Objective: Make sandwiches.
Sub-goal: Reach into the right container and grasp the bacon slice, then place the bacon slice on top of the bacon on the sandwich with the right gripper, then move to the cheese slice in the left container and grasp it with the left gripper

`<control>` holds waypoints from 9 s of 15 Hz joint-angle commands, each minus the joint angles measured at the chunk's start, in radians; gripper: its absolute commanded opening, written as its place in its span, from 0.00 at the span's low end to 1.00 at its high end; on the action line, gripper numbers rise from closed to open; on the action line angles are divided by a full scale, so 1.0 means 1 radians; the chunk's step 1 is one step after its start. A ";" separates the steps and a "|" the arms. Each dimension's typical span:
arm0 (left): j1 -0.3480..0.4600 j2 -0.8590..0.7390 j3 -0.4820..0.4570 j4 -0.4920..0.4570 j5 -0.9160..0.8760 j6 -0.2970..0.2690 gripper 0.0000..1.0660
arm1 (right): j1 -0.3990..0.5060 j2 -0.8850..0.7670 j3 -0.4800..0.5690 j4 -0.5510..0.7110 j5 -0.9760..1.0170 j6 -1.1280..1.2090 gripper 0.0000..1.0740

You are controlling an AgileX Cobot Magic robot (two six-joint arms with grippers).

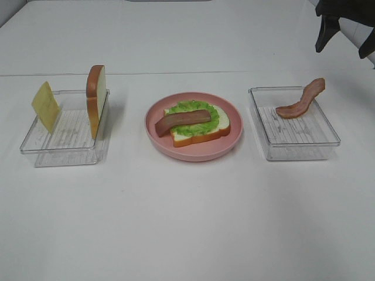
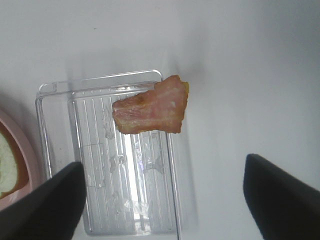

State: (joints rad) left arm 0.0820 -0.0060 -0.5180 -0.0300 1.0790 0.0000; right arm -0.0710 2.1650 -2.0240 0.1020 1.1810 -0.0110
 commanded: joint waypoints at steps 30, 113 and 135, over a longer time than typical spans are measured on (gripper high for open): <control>-0.006 -0.013 0.001 0.001 -0.002 -0.006 0.94 | -0.025 0.242 -0.002 0.070 -0.219 -0.061 0.00; -0.006 -0.013 0.001 0.001 -0.002 -0.007 0.94 | 0.345 -1.024 1.061 -0.177 -0.064 0.096 0.92; -0.006 -0.013 0.001 0.001 -0.002 -0.007 0.94 | 0.137 -2.201 1.563 -0.184 -0.064 0.067 0.92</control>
State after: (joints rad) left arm 0.0820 -0.0060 -0.5180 -0.0300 1.0790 0.0000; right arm 0.0730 -0.0030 -0.4600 -0.0750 1.1290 0.0670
